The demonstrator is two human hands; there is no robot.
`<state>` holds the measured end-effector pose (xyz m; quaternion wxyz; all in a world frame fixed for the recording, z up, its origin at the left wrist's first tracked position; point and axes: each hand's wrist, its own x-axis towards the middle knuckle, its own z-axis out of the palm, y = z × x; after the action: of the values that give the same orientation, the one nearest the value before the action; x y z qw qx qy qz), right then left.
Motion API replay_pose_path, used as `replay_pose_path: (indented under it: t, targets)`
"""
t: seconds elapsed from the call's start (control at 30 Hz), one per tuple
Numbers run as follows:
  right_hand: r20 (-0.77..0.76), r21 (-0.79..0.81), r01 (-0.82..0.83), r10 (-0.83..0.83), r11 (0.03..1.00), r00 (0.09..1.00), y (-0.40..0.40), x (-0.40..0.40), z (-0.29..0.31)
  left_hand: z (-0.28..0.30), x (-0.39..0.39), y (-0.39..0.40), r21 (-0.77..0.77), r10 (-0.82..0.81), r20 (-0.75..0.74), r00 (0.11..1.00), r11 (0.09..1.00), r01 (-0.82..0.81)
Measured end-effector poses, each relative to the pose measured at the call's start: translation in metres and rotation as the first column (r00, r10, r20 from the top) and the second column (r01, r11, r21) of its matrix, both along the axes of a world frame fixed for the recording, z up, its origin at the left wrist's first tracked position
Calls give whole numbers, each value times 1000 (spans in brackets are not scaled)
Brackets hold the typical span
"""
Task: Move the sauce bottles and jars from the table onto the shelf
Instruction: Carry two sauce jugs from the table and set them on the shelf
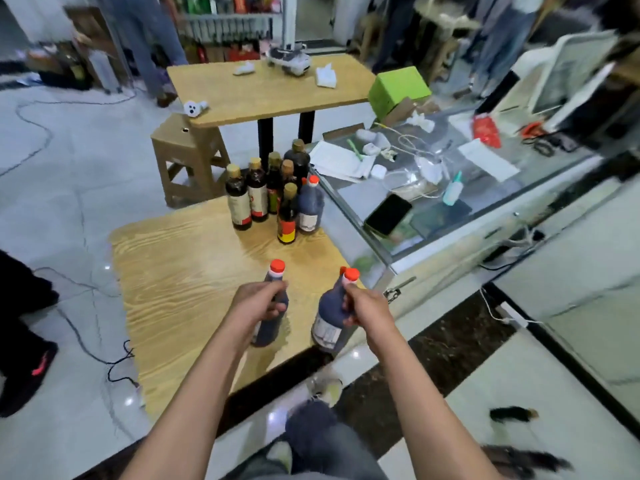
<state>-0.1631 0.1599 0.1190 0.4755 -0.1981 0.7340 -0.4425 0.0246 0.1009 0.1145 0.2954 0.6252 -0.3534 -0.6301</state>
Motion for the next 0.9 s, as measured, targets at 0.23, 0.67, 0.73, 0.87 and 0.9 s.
replay_pose_path:
  t: [0.23,0.67,0.73,0.87,0.9]
  targets:
    - [-21,-183,278,-286,943,958,112,-92,56,72,-110,82,-165,-354,-149,923,930,330]
    - [-65,-581,491,-638,649,767,398,-299,156,176,-383,317,-487,-765,-279,580,633,601]
    - [-132,-606,487,-683,629,719,440,-328,172,183,-420,353,-545,-823,-265,503,558,626]
    - [-216,-637,516,-775,573,594,523,-382,202,201,-497,428,-616,-882,-286,375,469,633]
    - [-228,-643,520,-789,562,571,539,-392,209,208,-512,443,-631,-891,-292,347,453,631]
